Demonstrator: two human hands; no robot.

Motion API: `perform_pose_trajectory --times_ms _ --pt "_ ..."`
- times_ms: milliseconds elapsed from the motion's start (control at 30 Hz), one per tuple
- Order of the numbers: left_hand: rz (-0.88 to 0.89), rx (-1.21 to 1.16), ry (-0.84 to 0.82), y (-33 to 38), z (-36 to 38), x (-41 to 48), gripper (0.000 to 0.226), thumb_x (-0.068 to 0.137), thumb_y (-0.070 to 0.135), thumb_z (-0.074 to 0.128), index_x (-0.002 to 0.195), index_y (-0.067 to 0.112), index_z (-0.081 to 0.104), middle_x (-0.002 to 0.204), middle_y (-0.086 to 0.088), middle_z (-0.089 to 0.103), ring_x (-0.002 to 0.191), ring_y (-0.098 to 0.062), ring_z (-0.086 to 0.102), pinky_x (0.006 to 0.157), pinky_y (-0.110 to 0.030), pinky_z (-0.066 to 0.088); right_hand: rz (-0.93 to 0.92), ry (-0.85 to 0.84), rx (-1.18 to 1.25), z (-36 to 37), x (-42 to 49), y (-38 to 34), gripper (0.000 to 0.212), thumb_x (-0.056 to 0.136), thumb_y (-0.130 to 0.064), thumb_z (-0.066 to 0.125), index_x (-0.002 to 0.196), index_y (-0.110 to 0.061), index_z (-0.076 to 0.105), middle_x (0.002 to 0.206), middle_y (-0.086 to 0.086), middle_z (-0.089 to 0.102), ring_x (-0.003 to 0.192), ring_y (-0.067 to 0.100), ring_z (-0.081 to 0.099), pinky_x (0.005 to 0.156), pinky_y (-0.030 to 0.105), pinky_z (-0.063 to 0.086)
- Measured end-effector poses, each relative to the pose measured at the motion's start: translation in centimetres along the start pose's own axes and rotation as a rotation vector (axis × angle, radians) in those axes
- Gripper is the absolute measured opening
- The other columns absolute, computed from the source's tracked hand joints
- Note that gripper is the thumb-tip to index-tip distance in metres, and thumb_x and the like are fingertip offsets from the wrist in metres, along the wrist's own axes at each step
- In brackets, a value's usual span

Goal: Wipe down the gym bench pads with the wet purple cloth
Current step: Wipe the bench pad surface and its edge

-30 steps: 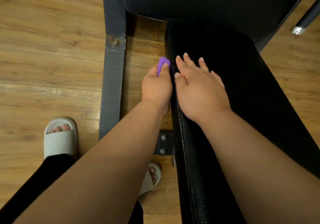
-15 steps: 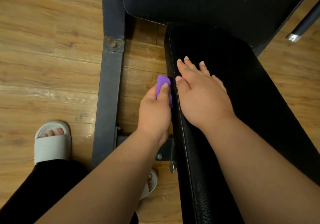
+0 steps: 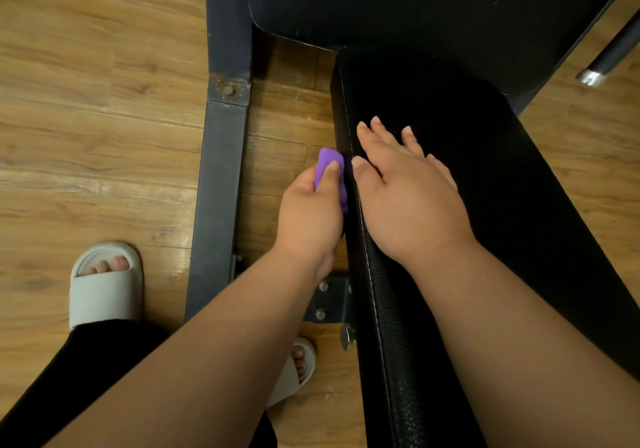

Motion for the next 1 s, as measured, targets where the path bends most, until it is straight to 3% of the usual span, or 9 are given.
perform_pose_trajectory --times_ms 133,300,433,600,700,767,1000 --pt "-0.044 -0.007 0.041 1.0 0.9 1.3 0.017 0.101 0.030 0.048 0.095 0.029 0.063 0.099 -0.005 0.072 0.096 -0.020 0.069 0.093 -0.043 0.054 0.001 0.004 0.001 0.0 0.0 0.0 0.049 0.104 -0.039 0.025 0.152 -0.039 0.015 0.160 -0.019 0.007 0.148 0.007 -0.003 0.119 0.033 0.000" --pt "0.105 0.089 -0.036 -0.2 -0.1 -2.3 0.025 0.102 0.028 0.046 0.116 0.023 0.066 0.097 -0.001 0.073 0.093 -0.014 0.069 0.080 -0.032 0.055 -0.004 0.037 0.074 -0.2 -0.2 0.1 0.048 0.103 -0.037 0.033 0.150 -0.035 0.027 0.159 -0.016 0.018 0.148 0.007 0.003 0.119 0.032 0.001" --pt "0.123 0.129 -0.009 0.1 0.0 -2.7 0.031 0.101 0.028 0.047 0.128 0.021 0.060 0.111 0.002 0.071 0.108 -0.011 0.065 0.097 -0.035 0.051 -0.044 0.080 0.152 -0.7 -1.1 0.0 0.045 0.102 -0.028 0.040 0.147 -0.025 0.037 0.156 -0.010 0.029 0.146 0.005 0.014 0.116 0.020 0.004" --pt "0.153 0.273 0.027 2.1 0.8 -1.5 0.035 0.102 0.030 0.045 0.134 0.022 0.055 0.121 0.004 0.065 0.114 -0.008 0.059 0.103 -0.036 0.048 -0.060 -0.013 0.060 -0.6 -2.5 0.6 0.050 0.104 -0.034 0.030 0.152 -0.029 0.021 0.160 -0.011 0.014 0.147 0.004 0.003 0.117 0.022 0.001" --pt "0.209 0.334 -0.026 1.4 0.0 -5.4 0.037 0.102 0.030 0.045 0.138 0.028 0.051 0.124 0.019 0.060 0.117 0.008 0.053 0.104 -0.017 0.042 -0.022 -0.039 0.029 -0.6 -3.5 0.9 0.052 0.104 -0.036 0.025 0.154 -0.029 0.013 0.162 -0.011 0.007 0.147 0.005 -0.002 0.117 0.023 -0.002" --pt "0.220 0.355 -0.069 0.8 -0.6 -7.4 0.037 0.102 0.030 0.045 0.138 0.029 0.051 0.125 0.018 0.060 0.116 0.009 0.052 0.100 -0.012 0.040 -0.003 -0.057 0.000 -0.5 -4.3 0.9 0.053 0.104 -0.036 0.022 0.154 -0.029 0.008 0.162 -0.011 0.002 0.147 0.005 -0.005 0.116 0.023 -0.004" --pt "0.179 0.344 0.010 1.4 0.1 -4.3 0.036 0.102 0.031 0.045 0.136 0.023 0.054 0.127 0.007 0.062 0.118 -0.003 0.055 0.106 -0.031 0.044 0.013 -0.041 -0.029 -0.5 -5.6 0.8 0.052 0.104 -0.035 0.020 0.154 -0.030 0.007 0.162 -0.011 0.003 0.148 0.006 -0.004 0.114 0.022 -0.004"
Point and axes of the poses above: each hand's wrist, its own x-axis towards the middle knuckle, its own z-axis out of the palm, y = z × x, the point moved 3 cm from there along x, towards the middle knuckle
